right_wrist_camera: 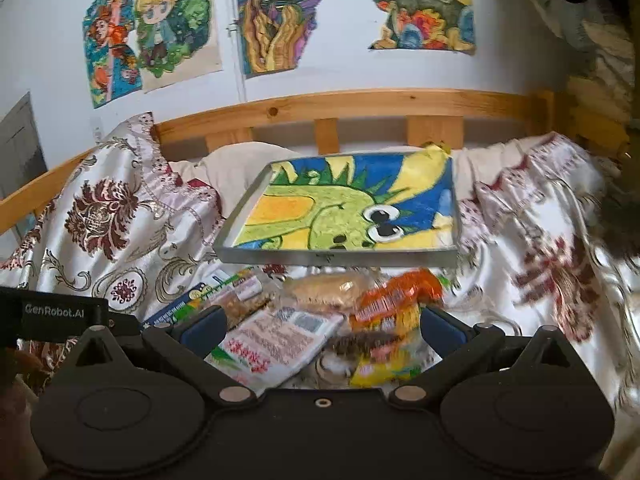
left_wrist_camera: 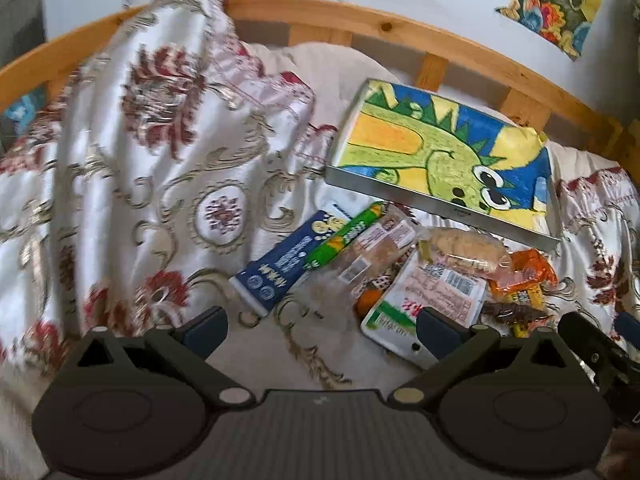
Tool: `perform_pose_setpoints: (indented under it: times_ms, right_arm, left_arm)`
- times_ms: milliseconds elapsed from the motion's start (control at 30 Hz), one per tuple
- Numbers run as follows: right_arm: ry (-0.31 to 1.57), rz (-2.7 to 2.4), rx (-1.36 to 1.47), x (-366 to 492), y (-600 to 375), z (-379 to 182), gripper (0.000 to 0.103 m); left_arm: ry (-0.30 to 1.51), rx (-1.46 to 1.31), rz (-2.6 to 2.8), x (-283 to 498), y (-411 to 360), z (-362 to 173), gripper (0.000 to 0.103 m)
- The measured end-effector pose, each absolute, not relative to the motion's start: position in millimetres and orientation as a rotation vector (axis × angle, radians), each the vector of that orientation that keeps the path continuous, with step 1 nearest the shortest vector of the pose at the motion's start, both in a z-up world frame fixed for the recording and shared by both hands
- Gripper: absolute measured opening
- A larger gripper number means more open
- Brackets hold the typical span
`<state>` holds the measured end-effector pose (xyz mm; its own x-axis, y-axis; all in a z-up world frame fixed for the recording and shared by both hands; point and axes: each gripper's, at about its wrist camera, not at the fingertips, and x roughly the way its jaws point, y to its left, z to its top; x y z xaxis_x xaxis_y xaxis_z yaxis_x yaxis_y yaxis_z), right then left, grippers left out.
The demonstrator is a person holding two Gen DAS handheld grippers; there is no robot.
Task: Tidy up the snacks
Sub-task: 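Move the left tool toward the snack bar while the right tool approaches the meat floss bag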
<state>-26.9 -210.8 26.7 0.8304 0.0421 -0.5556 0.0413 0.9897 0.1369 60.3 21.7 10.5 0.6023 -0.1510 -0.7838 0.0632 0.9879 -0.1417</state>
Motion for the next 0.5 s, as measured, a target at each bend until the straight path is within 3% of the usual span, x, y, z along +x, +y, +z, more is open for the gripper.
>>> perform_pose_setpoints:
  times_ms: [333,500]
  right_arm:
    - [0.631,0.194,0.032,38.2,-216.0,22.6,0.102]
    - [0.743,0.356,0.032,82.4,-230.7,6.2,0.102]
  left_arm:
    - [0.875,0.04,-0.281,124.6,-2.4,4.6,0.102]
    - [0.812,0.148,-0.352,143.2,-17.0,-7.2,0.102]
